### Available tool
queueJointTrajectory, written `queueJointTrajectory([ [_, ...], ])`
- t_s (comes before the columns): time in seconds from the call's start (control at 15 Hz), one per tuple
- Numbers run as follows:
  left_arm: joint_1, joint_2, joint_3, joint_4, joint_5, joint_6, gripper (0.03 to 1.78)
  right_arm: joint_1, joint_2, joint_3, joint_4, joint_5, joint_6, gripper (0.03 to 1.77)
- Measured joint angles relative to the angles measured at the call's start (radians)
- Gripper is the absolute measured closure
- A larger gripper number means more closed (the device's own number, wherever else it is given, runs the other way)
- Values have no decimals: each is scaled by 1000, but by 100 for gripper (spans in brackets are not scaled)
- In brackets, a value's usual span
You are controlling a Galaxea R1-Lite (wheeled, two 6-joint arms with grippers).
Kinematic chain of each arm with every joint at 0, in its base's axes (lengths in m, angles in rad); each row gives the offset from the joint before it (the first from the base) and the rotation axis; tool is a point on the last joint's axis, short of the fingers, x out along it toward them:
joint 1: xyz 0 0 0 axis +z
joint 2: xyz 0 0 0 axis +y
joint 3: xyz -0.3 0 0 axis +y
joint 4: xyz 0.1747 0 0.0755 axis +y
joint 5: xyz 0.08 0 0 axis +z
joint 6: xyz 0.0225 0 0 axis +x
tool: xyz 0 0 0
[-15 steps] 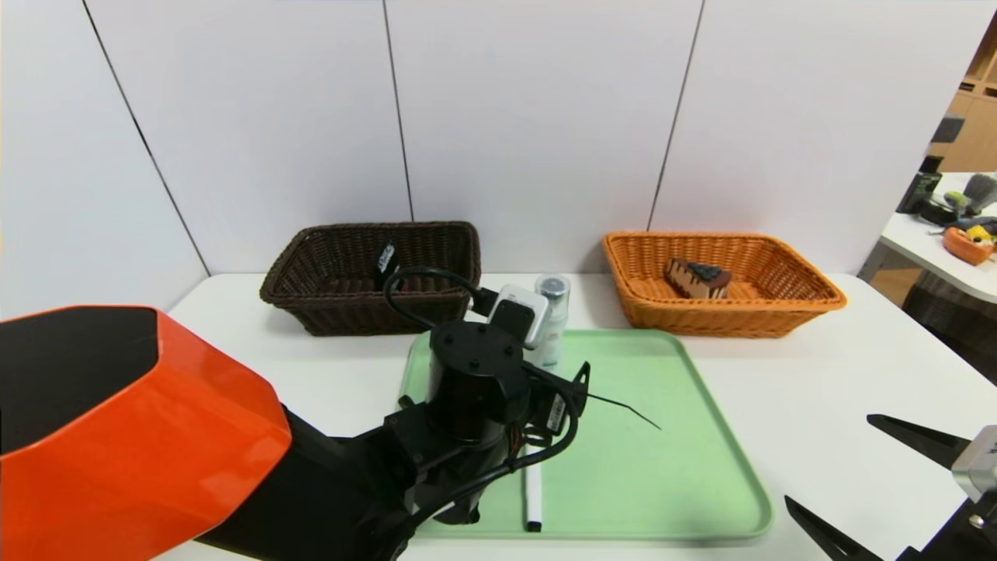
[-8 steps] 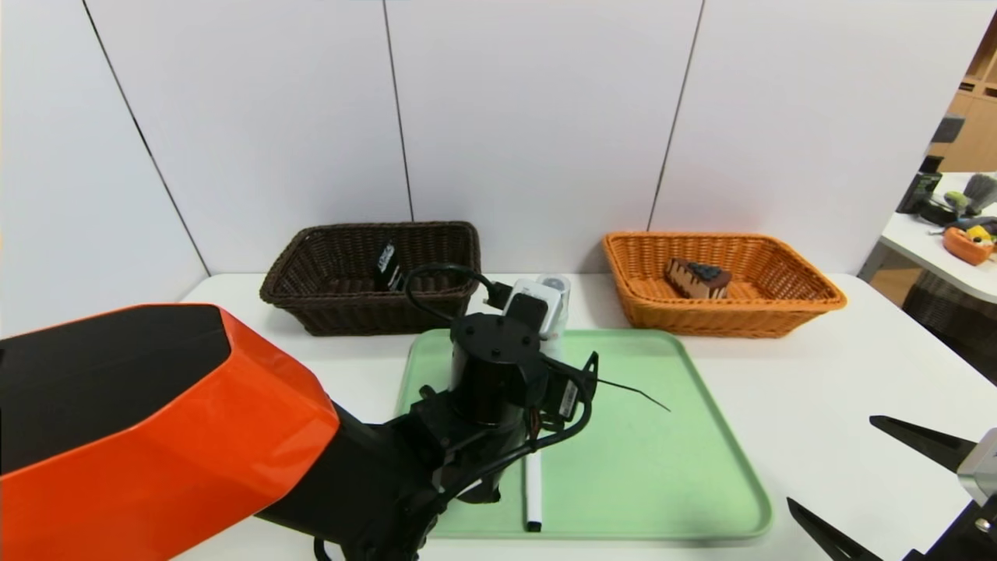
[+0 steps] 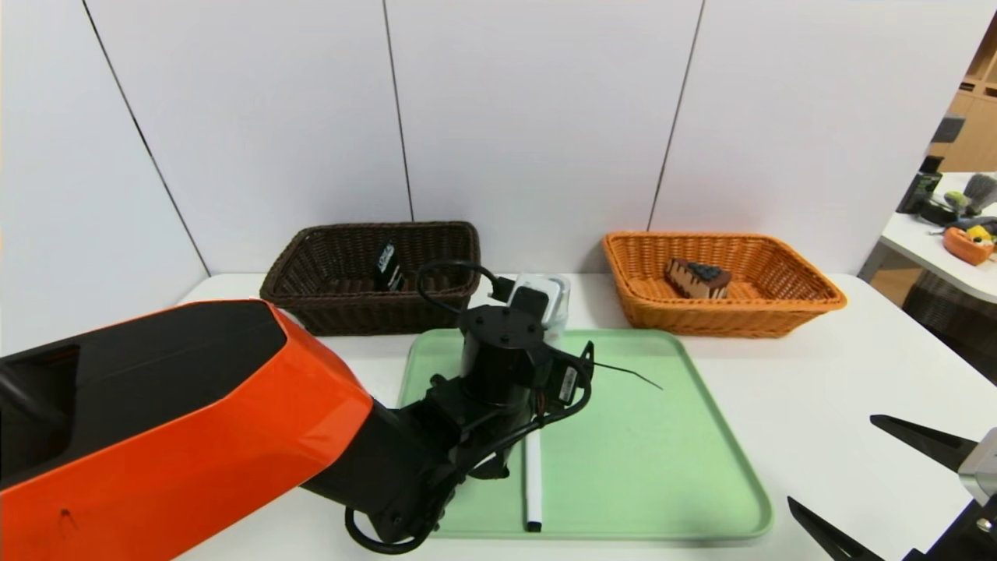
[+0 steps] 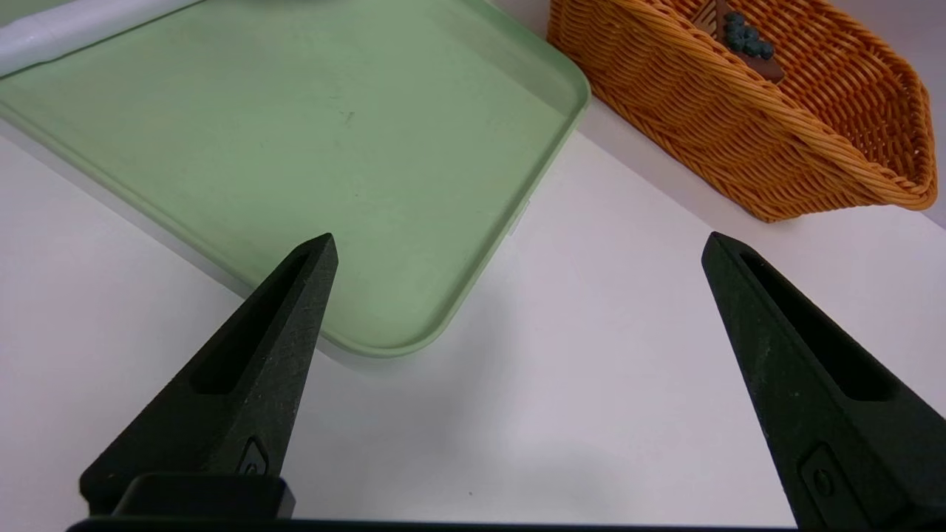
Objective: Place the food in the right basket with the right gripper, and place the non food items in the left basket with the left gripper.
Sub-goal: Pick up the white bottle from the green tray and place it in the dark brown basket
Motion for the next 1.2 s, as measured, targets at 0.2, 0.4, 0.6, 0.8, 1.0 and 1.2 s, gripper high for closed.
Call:
queueJointTrajectory([
  [0.2, 12, 23, -15, -1, 0, 0, 12, 0, 0, 2, 0, 1, -7, 10],
  [0.4, 21, 39, -26, 0, -1, 1, 12, 0, 0, 8, 0, 1, -8, 10],
  [0.6, 26, 48, -37, 5, -2, 3, 12, 0, 0, 16, -1, 3, -7, 10],
  [0.8, 30, 50, -49, 5, 0, 10, 15, 0, 0, 19, 0, 5, -8, 10],
  [1.0, 31, 50, -50, 0, 1, 22, 65, 0, 0, 20, 0, 5, -9, 10],
  [1.2, 30, 47, -50, -4, 3, 29, 99, 0, -1, 24, -1, 5, -8, 10],
])
